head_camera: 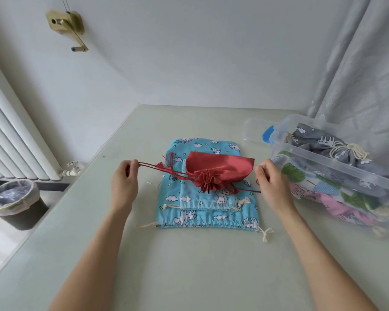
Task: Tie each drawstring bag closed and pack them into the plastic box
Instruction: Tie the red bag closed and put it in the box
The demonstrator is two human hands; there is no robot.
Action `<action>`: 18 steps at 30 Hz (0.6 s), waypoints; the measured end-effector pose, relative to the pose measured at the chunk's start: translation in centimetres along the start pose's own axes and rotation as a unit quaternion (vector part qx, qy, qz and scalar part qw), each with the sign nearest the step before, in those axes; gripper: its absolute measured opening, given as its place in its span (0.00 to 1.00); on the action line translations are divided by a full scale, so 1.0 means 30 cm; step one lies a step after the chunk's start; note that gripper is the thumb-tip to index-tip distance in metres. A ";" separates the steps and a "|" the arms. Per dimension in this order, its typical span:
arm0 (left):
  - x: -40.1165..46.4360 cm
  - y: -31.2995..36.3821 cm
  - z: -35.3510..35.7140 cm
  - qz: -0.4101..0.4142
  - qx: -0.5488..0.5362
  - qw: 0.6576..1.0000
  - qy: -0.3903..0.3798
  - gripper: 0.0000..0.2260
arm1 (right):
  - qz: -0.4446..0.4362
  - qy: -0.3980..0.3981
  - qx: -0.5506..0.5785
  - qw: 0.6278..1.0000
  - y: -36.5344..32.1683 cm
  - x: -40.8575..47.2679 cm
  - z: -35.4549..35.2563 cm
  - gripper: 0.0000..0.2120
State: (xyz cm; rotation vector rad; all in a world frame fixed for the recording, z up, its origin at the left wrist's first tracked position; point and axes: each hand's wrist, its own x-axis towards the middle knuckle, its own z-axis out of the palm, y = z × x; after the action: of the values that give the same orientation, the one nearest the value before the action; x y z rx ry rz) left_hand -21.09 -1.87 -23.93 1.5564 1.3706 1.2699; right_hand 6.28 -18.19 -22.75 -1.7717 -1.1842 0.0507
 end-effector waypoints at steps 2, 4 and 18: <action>-0.022 0.031 0.018 -0.017 -0.161 0.985 -0.066 0.11 | -0.022 -0.021 0.001 1.000 -0.006 -0.005 0.011 0.10; -0.041 0.056 0.042 -0.031 -0.300 0.945 -0.129 0.12 | -0.058 -0.044 -0.043 0.996 -0.015 -0.014 0.024 0.08; -0.052 0.089 0.061 -0.014 -0.158 0.973 -0.169 0.11 | -0.194 -0.031 -0.282 0.939 -0.055 -0.024 0.009 0.08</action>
State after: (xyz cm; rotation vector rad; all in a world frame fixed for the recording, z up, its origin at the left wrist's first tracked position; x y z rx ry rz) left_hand -18.48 -3.74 -22.28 1.4442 0.9229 1.0821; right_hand 4.63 -18.42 -22.03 -1.9842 -1.6935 -0.5174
